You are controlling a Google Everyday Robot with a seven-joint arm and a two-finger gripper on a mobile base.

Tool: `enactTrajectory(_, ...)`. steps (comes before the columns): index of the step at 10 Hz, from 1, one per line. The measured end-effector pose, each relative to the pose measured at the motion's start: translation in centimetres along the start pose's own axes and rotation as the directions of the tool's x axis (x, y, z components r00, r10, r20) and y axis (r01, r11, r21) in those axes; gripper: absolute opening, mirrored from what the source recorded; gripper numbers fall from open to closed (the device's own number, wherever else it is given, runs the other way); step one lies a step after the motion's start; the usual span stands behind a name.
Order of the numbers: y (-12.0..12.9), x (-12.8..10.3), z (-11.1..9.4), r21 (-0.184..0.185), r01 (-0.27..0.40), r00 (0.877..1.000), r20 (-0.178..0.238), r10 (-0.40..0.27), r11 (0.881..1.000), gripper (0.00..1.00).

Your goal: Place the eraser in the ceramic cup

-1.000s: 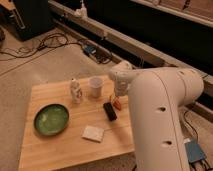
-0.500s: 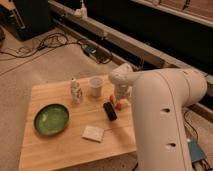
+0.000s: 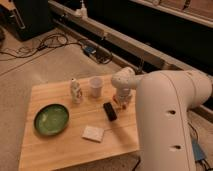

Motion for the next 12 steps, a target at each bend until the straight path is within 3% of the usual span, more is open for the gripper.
enactTrajectory(2,0.1,-0.1,0.0,0.012,0.006,1.0,-0.007,-0.006,1.0,0.58)
enactTrajectory(4,0.3,-0.5,-1.5,0.031,0.037,0.999,0.005,-0.037,0.999,0.77)
enactTrajectory(9,3.8,-0.7,-3.5,0.026,0.109,0.994,0.007,-0.109,0.994,0.8)
enactTrajectory(12,7.4,1.5,-3.9,0.008,0.14,0.99,-0.017,-0.14,0.99,0.8)
